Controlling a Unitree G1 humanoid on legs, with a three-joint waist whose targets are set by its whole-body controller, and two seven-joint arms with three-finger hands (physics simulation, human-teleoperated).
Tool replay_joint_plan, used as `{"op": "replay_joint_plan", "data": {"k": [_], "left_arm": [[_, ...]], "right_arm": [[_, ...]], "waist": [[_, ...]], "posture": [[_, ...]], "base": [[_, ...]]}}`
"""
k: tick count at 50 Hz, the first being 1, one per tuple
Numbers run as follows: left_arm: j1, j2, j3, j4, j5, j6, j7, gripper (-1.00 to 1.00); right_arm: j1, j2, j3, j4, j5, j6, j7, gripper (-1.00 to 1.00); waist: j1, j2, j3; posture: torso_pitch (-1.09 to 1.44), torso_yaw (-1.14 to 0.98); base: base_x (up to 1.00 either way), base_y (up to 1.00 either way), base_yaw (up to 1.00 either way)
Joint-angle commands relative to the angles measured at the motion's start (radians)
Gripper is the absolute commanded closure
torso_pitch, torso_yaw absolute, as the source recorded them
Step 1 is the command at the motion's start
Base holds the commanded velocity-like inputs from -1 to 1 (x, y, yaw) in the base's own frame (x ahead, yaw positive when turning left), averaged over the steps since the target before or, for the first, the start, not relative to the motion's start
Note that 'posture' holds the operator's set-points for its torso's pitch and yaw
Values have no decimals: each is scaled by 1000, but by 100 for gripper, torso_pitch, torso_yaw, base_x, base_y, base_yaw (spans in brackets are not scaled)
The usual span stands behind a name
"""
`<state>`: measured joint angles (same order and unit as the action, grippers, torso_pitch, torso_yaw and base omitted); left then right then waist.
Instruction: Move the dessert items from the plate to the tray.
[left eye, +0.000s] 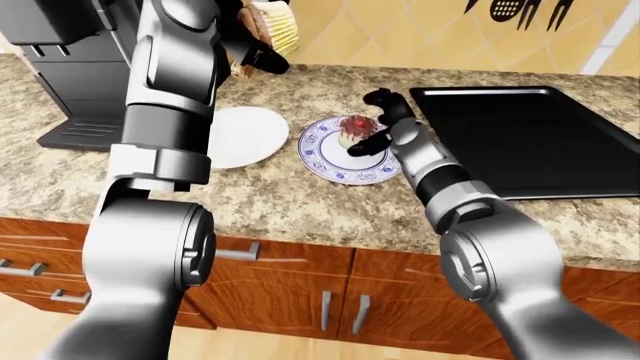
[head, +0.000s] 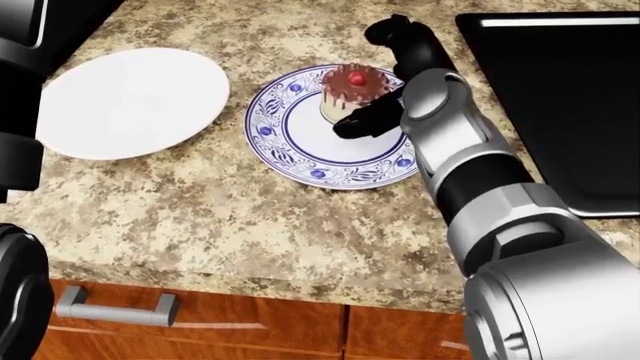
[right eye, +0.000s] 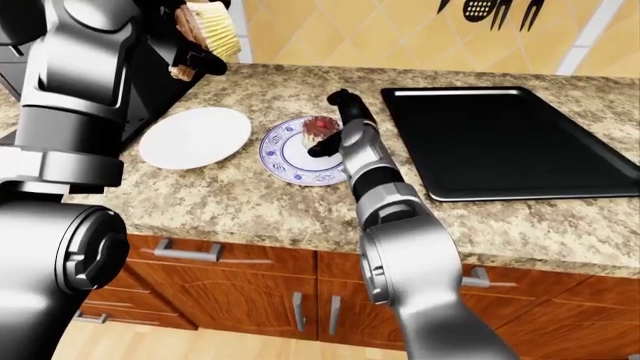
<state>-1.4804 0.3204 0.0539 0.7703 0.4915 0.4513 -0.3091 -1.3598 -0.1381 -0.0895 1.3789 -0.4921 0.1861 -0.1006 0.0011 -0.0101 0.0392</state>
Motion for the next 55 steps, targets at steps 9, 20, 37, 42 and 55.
{"op": "replay_joint_plan", "data": {"k": [9,20,37,42,55], "left_arm": [[-41,11,6,-42,6,-22,12,100],[-39,12,6,-42,9,-24,11,100],[-41,15,9,-35,7,-30,13,100],[-39,15,7,-42,8,-27,9,100],[-37,16,8,-48,9,-26,7,100]], "right_arm": [[-37,-3,-4,-36,-23,-54,-16,-38],[-36,4,-6,-37,-26,-82,-15,-29],[-36,11,-1,-38,-38,-97,-17,-9],[-31,14,1,-37,-42,-100,-21,5],[-33,16,-4,-37,-42,-110,-35,40]], "waist": [[0,2,-35],[1,3,-34],[0,4,-35],[0,4,-35],[0,4,-35]], "posture": [[0,0],[0,0],[0,0],[0,0],[0,0]], "base": [[0,0,0],[0,0,0],[0,0,0],[0,0,0],[0,0,0]]}}
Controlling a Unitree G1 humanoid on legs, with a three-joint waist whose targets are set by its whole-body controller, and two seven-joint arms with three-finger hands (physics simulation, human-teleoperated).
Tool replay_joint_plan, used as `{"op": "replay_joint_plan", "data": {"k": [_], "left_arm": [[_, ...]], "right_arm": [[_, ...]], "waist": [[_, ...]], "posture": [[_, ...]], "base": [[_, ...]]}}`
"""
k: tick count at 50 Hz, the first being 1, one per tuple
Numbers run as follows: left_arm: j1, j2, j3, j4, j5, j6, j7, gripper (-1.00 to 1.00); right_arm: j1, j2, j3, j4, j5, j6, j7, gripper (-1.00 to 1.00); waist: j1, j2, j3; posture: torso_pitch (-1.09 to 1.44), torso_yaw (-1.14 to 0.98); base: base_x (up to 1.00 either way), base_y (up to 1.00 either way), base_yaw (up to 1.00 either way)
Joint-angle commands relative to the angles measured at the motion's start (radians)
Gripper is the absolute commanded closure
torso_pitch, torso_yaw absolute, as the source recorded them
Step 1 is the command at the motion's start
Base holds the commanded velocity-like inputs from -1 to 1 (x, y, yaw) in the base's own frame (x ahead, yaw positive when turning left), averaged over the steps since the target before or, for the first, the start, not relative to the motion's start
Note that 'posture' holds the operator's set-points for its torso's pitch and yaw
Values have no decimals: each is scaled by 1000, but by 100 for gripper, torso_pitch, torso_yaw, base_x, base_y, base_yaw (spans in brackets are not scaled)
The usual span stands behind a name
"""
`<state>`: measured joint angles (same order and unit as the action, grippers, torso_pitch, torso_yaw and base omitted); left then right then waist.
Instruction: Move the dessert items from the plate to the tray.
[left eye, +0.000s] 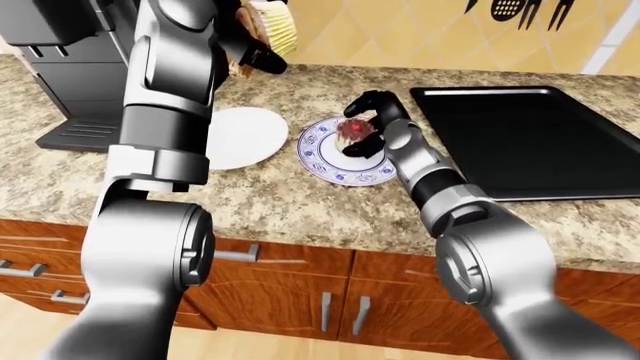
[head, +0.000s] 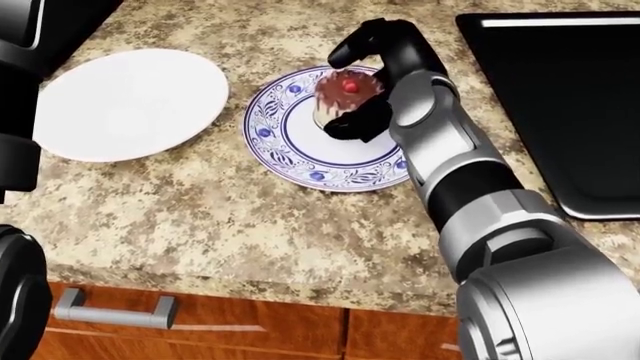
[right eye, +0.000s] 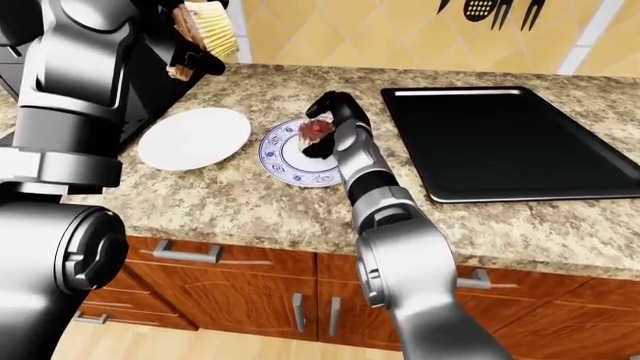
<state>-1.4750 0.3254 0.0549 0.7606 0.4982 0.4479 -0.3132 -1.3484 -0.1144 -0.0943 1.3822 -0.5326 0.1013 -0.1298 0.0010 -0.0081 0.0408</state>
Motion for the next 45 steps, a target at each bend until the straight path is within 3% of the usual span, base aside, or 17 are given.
{"op": "replay_joint_plan", "data": {"k": [1,4,10,16,23,28,34,37,42,43,44,45], "left_arm": [[-44,11,7,-37,3,-22,14,100],[-44,11,6,-34,3,-24,15,100],[-42,10,6,-41,5,-20,13,100],[-47,10,9,-31,0,-23,19,100],[-58,8,9,7,-7,-40,37,100],[-60,9,8,8,-8,-40,37,100],[-85,11,33,23,-51,-45,53,100],[-113,8,51,71,-93,-63,84,100],[-145,15,50,159,-132,-101,131,100],[-151,16,52,166,-141,-102,136,100],[-156,18,55,171,-150,-104,141,100],[-156,19,53,166,-159,-102,137,100]], "right_arm": [[-45,-8,1,-41,-1,-27,-6,45],[-53,-10,-6,-43,9,-30,-1,55],[-68,-13,-3,-46,15,-35,-4,100],[-129,-29,-22,-59,52,-9,-10,100],[-230,-62,-82,-84,195,75,44,100],[-260,-88,-70,-93,236,80,-6,100],[-289,-117,-76,-105,308,100,26,100],[-308,-150,-121,-119,393,65,55,100],[-299,-177,-97,-117,426,53,85,100],[-303,-184,-94,-113,422,78,32,100],[-300,-188,-113,-131,456,30,73,100],[-302,-192,-93,-125,438,39,34,100]], "waist": [[1,2,-37],[0,2,-36],[0,2,-34],[0,3,-33],[1,2,-28],[0,0,-26],[1,-3,-25],[2,-5,-24],[4,-6,-22],[4,-6,-22],[3,-6,-24],[3,-6,-23]], "posture": [[0,0],[0,0],[0,0],[0,0],[0,0],[0,0],[0,0],[0,0],[0,0],[0,0],[0,0],[0,0]], "base": [[0,0,0],[0,0,0],[0,0,0],[0,0,0],[0,0,0],[0,0,0],[0,0,0],[0,0,0],[0,0,0],[0,0,0],[0,0,0],[0,0,0]]}}
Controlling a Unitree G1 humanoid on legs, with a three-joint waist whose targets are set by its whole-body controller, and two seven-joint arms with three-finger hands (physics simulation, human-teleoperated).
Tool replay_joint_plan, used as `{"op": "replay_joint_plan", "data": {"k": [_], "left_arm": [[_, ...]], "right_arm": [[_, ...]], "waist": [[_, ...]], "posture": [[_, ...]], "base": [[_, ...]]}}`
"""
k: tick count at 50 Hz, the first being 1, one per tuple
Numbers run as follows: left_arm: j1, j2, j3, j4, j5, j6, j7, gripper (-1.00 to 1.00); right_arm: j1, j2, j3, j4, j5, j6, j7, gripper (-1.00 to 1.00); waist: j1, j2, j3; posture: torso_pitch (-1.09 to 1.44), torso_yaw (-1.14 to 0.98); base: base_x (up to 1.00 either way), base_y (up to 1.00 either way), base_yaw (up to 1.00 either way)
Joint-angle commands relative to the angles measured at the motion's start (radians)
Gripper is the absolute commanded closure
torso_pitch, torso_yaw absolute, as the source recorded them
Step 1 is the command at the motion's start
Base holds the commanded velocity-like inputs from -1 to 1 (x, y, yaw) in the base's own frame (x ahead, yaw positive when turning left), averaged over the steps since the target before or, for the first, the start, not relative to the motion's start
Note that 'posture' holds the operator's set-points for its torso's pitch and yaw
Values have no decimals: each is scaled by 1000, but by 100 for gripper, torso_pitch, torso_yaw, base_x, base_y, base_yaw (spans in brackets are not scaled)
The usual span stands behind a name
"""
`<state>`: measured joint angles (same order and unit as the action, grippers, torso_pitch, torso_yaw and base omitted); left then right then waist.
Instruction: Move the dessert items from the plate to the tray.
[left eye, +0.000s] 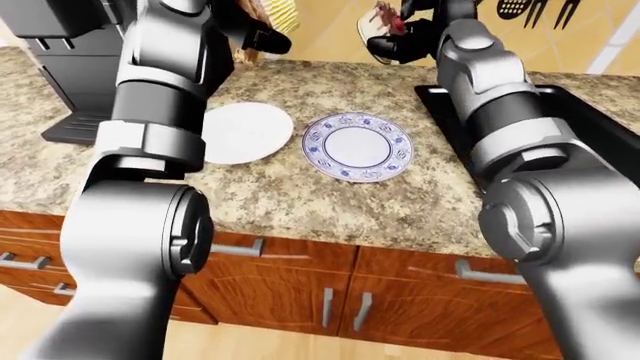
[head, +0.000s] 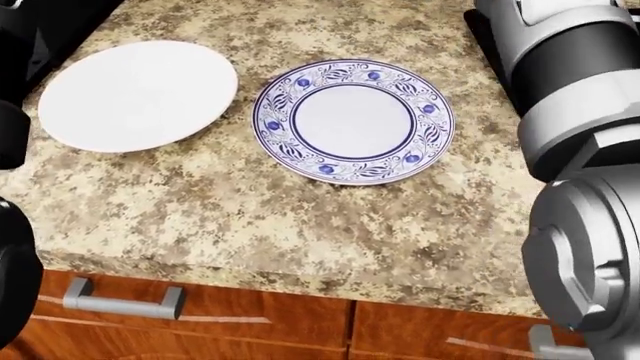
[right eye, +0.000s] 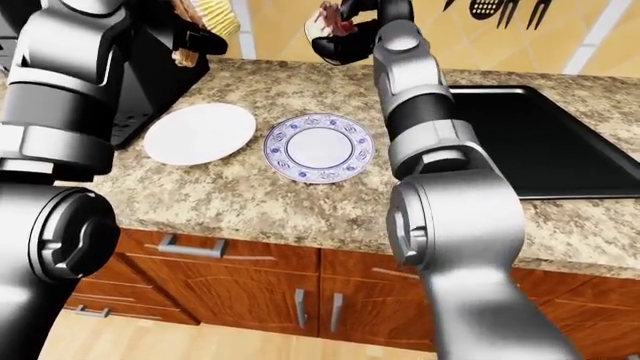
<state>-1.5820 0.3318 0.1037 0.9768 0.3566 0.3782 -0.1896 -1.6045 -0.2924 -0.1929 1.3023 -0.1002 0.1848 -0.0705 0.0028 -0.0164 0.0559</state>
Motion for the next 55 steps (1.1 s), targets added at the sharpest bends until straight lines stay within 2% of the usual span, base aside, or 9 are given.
{"op": "replay_joint_plan", "data": {"k": [1,12,18,21,24,35,40,51,55], "left_arm": [[-47,13,1,-58,-22,-28,11,100],[-45,28,-15,-71,-39,-20,19,100],[-47,33,-15,-67,-41,-21,23,100],[-44,33,-17,-73,-40,-18,24,100],[-44,34,-17,-76,-40,-17,24,100],[-44,36,-17,-72,-39,-18,27,100],[-44,38,-16,-74,-39,-18,26,100],[-46,37,-16,-69,-39,-21,31,100],[-44,38,-16,-70,-39,-22,29,100]], "right_arm": [[-43,-14,11,-50,7,-68,-22,100],[-60,-33,15,-60,52,-23,-3,100],[-59,-31,27,-63,58,-28,4,100],[-59,-32,31,-62,56,-30,0,100],[-61,-33,33,-63,54,-32,-8,100],[-59,-29,35,-63,45,-49,-26,100],[-58,-25,29,-63,62,-50,-18,100],[-57,-26,54,-60,35,-59,-37,100],[-55,-22,50,-61,31,-62,-39,100]], "waist": [[1,2,-39],[8,70,-70],[17,8,-48],[20,-113,-72],[13,-49,-47],[-2,-43,-5],[-17,-23,-52],[14,113,-40],[-5,74,-28]], "posture": [[0,0],[0,0],[0,0],[0,0],[0,0],[0,0],[0,0],[0,0],[0,0]], "base": [[0,0,0],[0,-34,0],[0,-53,0],[0,-46,0],[0,-26,0],[0,0,0],[0,0,-40],[0,0,-90],[0,0,0]]}}
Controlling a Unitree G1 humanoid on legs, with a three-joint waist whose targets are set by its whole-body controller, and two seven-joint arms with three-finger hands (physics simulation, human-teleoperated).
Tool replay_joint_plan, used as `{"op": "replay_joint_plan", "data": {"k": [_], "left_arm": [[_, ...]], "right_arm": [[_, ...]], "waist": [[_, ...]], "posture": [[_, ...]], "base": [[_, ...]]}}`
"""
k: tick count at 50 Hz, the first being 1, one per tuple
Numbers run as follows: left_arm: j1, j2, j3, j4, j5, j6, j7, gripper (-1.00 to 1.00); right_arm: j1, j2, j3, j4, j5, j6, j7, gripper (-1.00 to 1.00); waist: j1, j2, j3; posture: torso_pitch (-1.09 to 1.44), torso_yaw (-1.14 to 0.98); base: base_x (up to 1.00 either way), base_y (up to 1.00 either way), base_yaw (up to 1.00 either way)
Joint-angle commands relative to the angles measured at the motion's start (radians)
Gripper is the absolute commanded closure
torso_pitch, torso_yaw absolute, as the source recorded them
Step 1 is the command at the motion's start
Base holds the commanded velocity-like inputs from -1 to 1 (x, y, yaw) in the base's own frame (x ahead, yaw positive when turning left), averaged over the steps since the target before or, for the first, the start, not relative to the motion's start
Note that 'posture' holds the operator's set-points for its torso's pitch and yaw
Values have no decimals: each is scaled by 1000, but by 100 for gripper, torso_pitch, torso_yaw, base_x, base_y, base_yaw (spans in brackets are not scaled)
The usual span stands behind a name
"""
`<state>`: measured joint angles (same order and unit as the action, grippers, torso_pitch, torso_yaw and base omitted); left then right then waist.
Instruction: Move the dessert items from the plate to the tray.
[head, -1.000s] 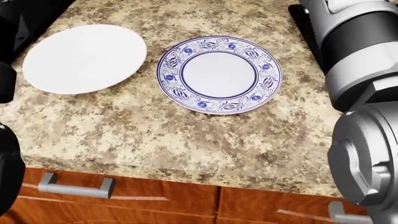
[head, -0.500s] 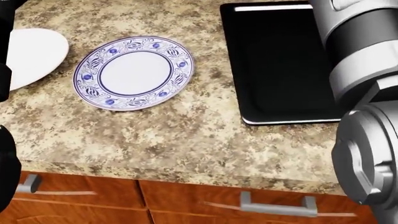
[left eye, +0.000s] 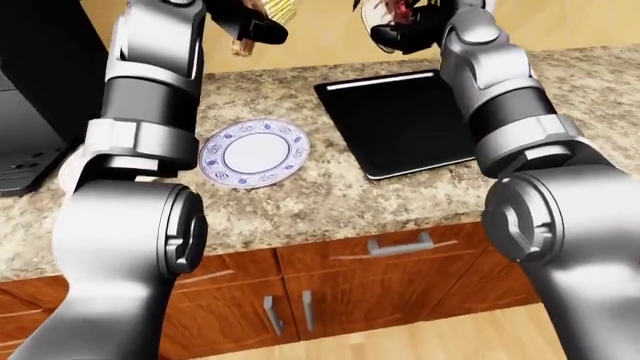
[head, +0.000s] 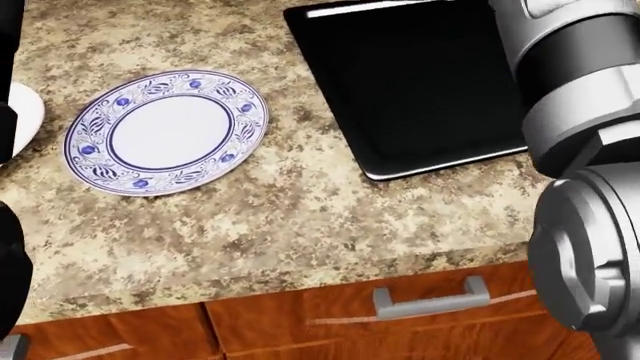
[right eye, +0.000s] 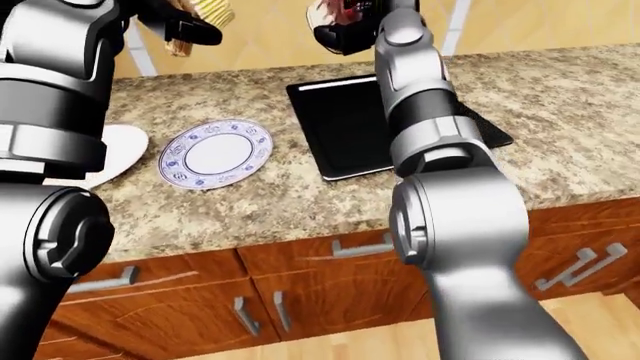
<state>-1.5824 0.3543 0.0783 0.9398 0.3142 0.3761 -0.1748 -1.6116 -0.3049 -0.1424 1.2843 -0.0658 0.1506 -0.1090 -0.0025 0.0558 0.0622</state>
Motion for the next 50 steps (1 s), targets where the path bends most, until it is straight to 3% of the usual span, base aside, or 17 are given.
{"op": "replay_joint_plan", "data": {"k": [1,6,7,9,10,17,22,23,25,26,33,35,40,41,45,47,50], "left_arm": [[-44,16,9,-33,4,-19,14,100],[-45,17,11,-31,2,-20,15,100],[-45,16,10,-31,3,-20,15,100],[-44,16,9,-32,3,-20,15,100],[-44,16,9,-31,3,-21,15,100],[-42,14,7,-35,5,-22,14,100],[-43,15,8,-35,7,-22,14,100],[-42,14,7,-38,7,-21,13,100],[-40,13,6,-39,9,-21,13,100],[-41,13,7,-37,9,-22,14,100],[-38,13,6,-41,12,-21,11,100],[-38,13,6,-43,13,-20,10,100],[-39,14,8,-46,14,-18,11,100],[-38,14,7,-48,14,-17,9,100],[-39,14,8,-39,15,-24,11,100],[-39,15,8,-39,15,-23,11,100],[-38,13,7,-36,16,-26,13,100]], "right_arm": [[-47,-9,-3,-42,0,-31,6,100],[-45,-4,-13,-39,8,-27,21,100],[-46,-3,-14,-40,11,-27,27,100],[-46,-3,-16,-38,13,-22,30,100],[-45,-4,-10,-39,6,-26,26,100],[-46,-1,-13,-40,11,-26,34,100],[-45,-1,-9,-40,6,-25,32,100],[-45,-1,-6,-42,2,-28,24,100],[-46,1,-11,-42,6,-27,23,100],[-45,0,-2,-41,-4,-27,15,100],[-46,1,-13,-41,3,-26,31,100],[-44,1,-6,-42,-4,-27,31,100],[-47,5,-16,-40,9,-16,41,100],[-45,5,-10,-41,3,-20,38,100],[-44,5,1,-39,-14,-19,21,100],[-43,6,-1,-39,-13,-22,28,100],[-43,6,-5,-38,-10,-19,33,100]], "waist": [[-5,0,-37],[-10,-18,-30],[-5,-23,-52],[-6,8,-68],[-3,10,-72],[1,-7,-62],[12,-53,-58],[16,-60,-34],[23,-159,-40],[20,-134,-18],[10,-112,-4],[11,-93,-52],[9,-35,-31],[10,-43,-38],[-2,-66,-25],[-9,-59,-20],[-20,-17,-24]], "posture": [[0,0],[0,0],[0,0],[0,0],[0,0],[0,0],[0,0],[0,0],[0,0],[0,0],[0,0],[0,0],[0,0],[0,0],[0,0],[0,0],[0,0]], "base": [[0,0,0],[0,0,0],[0,-27,0],[0,-38,0],[3,-45,0],[5,-45,0],[5,-44,0],[0,0,0],[0,0,0],[0,0,0],[0,0,0],[7,-16,0],[30,-14,0],[39,0,0],[5,0,0],[0,0,0],[0,0,0]]}}
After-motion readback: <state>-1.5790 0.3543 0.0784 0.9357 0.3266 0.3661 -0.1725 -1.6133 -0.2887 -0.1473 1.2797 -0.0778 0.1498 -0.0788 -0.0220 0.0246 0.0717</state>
